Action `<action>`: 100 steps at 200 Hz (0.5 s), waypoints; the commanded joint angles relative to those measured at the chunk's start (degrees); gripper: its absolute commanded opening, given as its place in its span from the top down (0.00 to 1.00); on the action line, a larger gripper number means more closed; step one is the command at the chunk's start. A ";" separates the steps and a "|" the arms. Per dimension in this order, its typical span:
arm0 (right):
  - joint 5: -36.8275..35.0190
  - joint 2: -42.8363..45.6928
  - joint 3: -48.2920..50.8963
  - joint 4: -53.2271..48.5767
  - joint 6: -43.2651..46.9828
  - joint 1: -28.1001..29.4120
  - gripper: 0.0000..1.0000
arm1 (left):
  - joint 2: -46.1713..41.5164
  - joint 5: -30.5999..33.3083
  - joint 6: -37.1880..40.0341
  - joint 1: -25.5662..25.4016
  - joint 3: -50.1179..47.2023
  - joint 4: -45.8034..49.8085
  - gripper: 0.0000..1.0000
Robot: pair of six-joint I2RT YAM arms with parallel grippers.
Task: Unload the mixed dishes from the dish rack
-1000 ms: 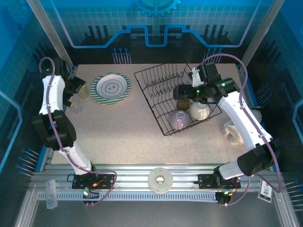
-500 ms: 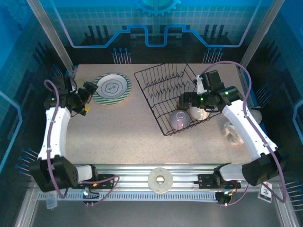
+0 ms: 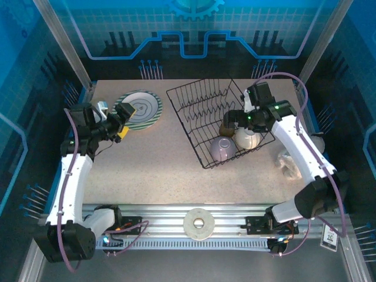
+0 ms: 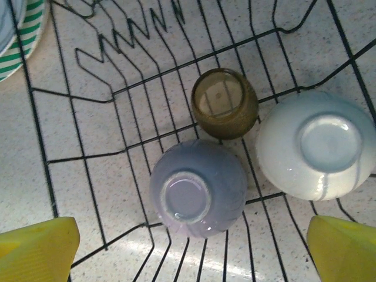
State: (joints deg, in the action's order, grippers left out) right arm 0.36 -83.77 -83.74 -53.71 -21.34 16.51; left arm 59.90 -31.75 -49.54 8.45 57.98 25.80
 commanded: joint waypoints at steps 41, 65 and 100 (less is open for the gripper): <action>-2.97 -12.15 -8.59 -4.43 1.14 -0.43 0.00 | -1.62 -3.56 0.21 -11.59 -6.06 -13.86 0.01; -3.37 -17.44 -12.08 -5.89 -0.51 -0.40 0.00 | -1.34 -9.40 -1.56 -15.06 -8.50 -18.35 0.01; -3.65 -23.20 -15.68 -6.20 -0.31 -0.49 0.01 | -2.53 -12.10 -2.91 -19.76 -10.20 -22.09 0.01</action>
State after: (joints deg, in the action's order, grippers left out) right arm -2.44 -103.94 -96.14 -57.78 -21.12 16.43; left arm 59.20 -39.24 -51.18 -8.60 48.77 9.80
